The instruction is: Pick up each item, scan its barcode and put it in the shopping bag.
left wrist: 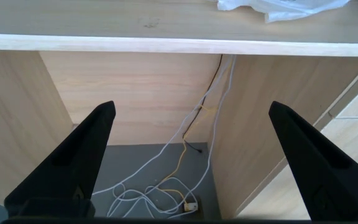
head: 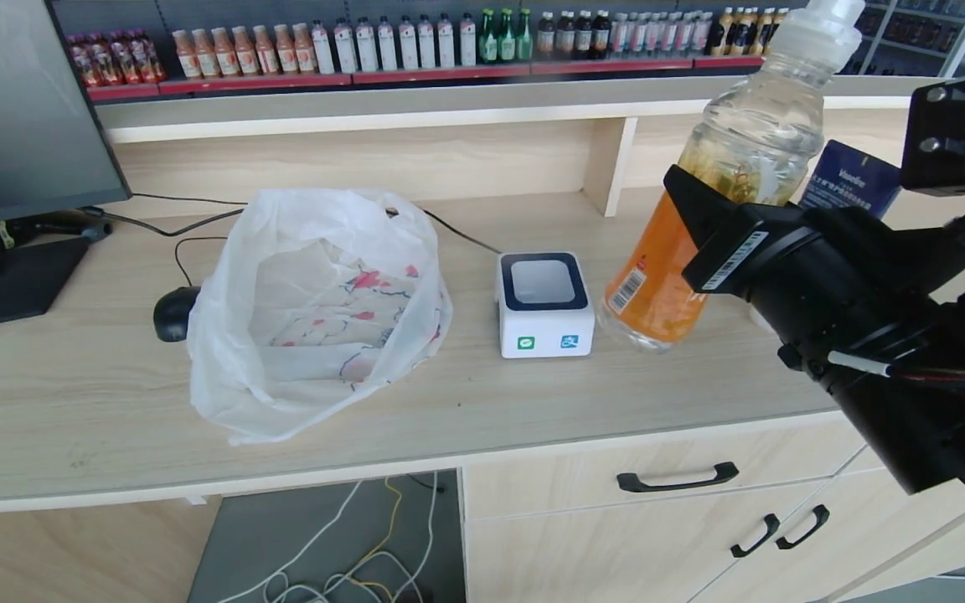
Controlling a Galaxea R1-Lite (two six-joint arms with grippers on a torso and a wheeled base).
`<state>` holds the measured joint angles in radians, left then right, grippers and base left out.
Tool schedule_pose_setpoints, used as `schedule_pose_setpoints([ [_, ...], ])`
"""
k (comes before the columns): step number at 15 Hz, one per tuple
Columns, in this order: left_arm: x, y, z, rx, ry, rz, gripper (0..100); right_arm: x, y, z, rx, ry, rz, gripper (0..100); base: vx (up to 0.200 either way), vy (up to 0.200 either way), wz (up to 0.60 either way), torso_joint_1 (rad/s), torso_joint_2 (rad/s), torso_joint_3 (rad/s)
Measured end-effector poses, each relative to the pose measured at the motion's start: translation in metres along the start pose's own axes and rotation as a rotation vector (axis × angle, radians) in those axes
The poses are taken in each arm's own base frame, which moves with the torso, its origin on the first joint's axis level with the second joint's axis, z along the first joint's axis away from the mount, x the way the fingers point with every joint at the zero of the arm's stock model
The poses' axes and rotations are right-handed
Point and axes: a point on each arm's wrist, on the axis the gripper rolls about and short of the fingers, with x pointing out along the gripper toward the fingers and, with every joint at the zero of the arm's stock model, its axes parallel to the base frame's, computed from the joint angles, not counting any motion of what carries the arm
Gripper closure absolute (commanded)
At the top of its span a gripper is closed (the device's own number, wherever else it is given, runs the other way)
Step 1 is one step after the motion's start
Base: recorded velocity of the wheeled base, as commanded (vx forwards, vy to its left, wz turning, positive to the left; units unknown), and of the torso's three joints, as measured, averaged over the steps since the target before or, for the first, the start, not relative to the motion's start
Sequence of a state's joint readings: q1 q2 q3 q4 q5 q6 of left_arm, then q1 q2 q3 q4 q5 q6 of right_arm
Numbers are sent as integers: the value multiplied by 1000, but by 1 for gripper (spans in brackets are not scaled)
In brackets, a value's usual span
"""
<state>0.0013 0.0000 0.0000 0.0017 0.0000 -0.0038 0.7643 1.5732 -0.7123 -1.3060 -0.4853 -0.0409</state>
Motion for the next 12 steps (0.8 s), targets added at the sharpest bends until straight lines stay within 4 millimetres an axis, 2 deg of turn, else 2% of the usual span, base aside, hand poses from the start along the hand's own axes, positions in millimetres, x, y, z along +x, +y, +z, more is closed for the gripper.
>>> schedule_pose_setpoints([
  [1,0,0,0,0,0,-1,0,0,0,0,0,-2,-2,100,0,200,0,-2,2,2],
  [7,0,0,0,1,-2,-1,0,-3,-2,1,4,-6,-1,100,0,0,0,0,0,0],
  [12,0,0,0,1,-1,-1,0,2,-2,9,-5,-37,-12,100,0,0,0,0,0,0],
])
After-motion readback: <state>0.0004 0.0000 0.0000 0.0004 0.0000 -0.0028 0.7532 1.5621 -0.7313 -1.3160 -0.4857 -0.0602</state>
